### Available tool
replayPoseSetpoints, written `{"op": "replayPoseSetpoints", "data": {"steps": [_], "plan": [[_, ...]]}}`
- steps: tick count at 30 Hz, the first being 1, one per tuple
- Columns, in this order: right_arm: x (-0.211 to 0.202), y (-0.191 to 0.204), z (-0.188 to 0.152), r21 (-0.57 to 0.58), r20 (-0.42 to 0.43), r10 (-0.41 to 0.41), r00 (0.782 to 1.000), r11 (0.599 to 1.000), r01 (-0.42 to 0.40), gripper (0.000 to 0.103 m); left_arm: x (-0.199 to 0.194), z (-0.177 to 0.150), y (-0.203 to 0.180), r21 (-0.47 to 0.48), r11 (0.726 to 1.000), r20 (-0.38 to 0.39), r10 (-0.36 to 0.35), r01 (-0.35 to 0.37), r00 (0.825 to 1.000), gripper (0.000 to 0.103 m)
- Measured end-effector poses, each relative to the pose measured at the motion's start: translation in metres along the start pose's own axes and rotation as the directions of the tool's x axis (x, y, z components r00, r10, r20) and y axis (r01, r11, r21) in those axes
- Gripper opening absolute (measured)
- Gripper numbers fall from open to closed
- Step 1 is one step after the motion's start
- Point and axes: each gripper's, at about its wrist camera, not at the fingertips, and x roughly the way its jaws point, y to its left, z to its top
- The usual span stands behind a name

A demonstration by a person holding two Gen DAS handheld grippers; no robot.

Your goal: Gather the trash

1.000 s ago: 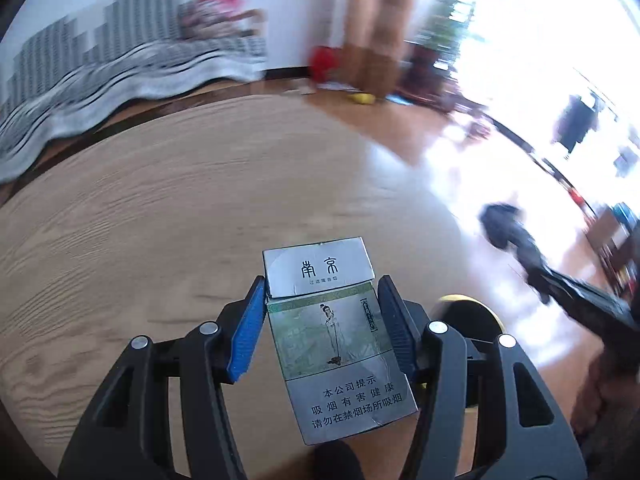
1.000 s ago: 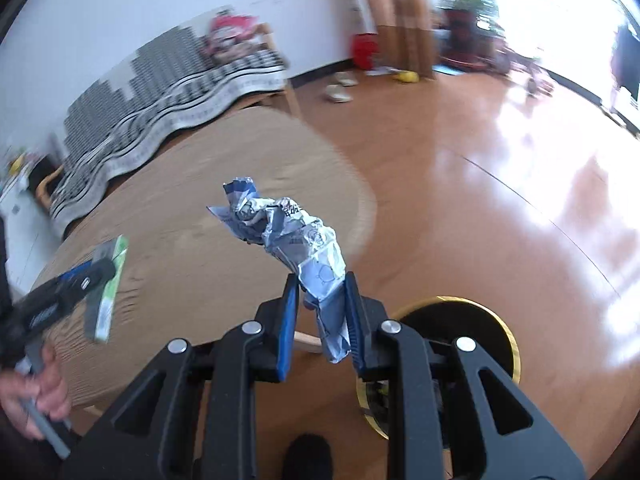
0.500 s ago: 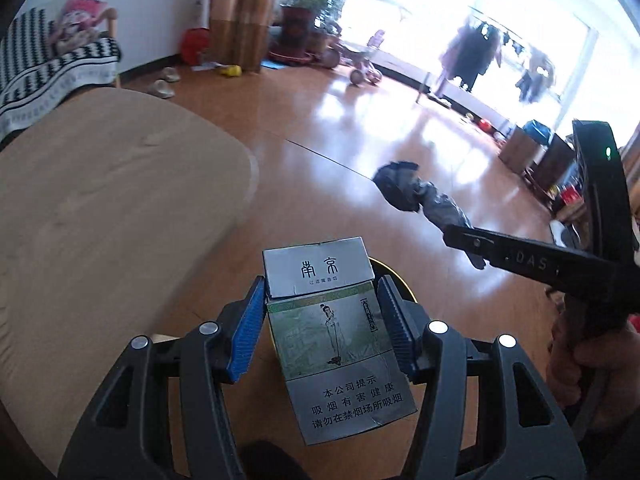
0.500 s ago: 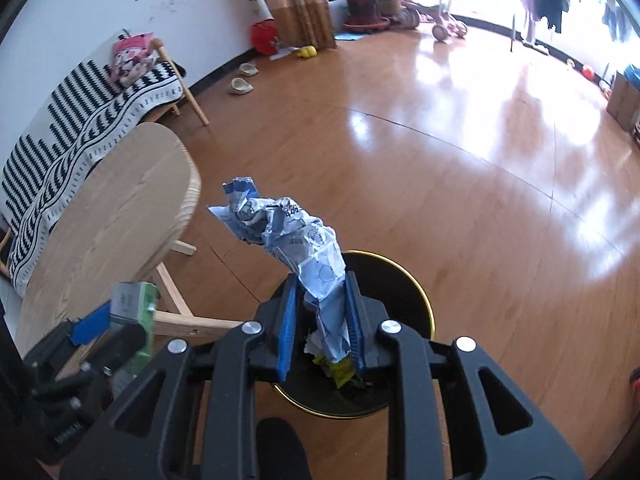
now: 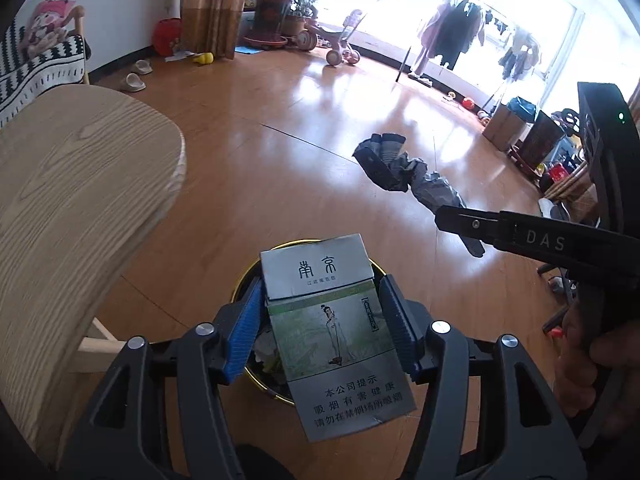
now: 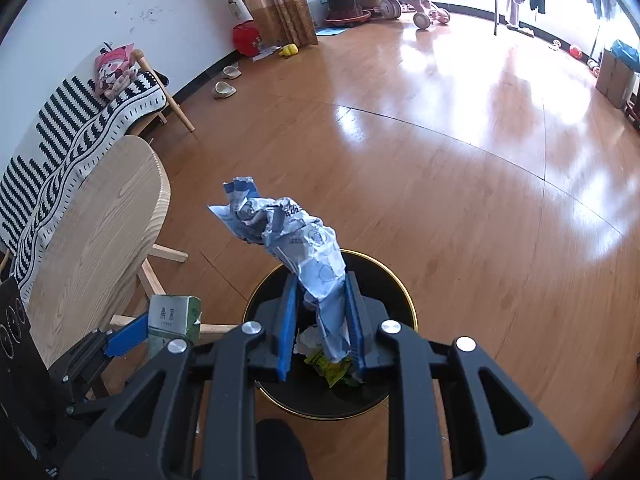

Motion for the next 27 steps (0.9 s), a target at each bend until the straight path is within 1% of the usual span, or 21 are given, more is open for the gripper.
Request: {"op": "replayPoseSetpoints", "data": {"steps": [2, 6, 10, 11, 16, 22, 25, 27], "plan": [[0.001, -0.002, -0.001, 0.005, -0.003, 0.003, 1.0, 1.0, -0.002, 0.023, 0.003, 0.0, -0.002, 0.006, 1.0, -0.002, -0.005, 0.005, 1.0, 0.057], [0.004, -0.005, -0.001, 0.011, -0.009, 0.003, 1.0, 1.0, -0.003, 0.023, 0.004, 0.0, -0.003, 0.018, 1.0, -0.004, -0.011, 0.011, 1.0, 0.066], [0.006, -0.003, 0.0, 0.007, -0.018, 0.007, 1.0, 1.0, -0.007, 0.023, 0.001, 0.0, -0.004, 0.029, 1.0, 0.003, -0.004, 0.004, 1.0, 0.068], [0.006, -0.004, 0.0, 0.005, -0.02, 0.008, 1.0, 1.0, -0.008, 0.023, 0.0, -0.001, -0.003, 0.029, 1.0, 0.006, -0.003, 0.003, 1.0, 0.07], [0.01, 0.0, 0.001, -0.007, -0.035, 0.005, 0.999, 1.0, -0.006, 0.023, -0.01, -0.001, -0.001, 0.031, 0.999, 0.027, 0.018, -0.019, 0.999, 0.074], [0.015, 0.009, 0.004, -0.027, -0.054, -0.008, 0.999, 1.0, 0.006, 0.023, -0.034, 0.001, 0.016, 0.03, 0.998, 0.063, 0.061, -0.063, 0.996, 0.078], [0.019, 0.013, 0.003, -0.035, -0.067, -0.018, 0.998, 0.999, 0.015, 0.028, -0.048, 0.003, 0.03, 0.008, 0.996, 0.081, 0.088, -0.089, 0.993, 0.083], [0.021, 0.015, 0.005, -0.039, -0.069, -0.022, 0.997, 0.999, 0.019, 0.038, -0.059, 0.002, 0.04, -0.004, 0.994, 0.095, 0.112, -0.112, 0.989, 0.085]]}}
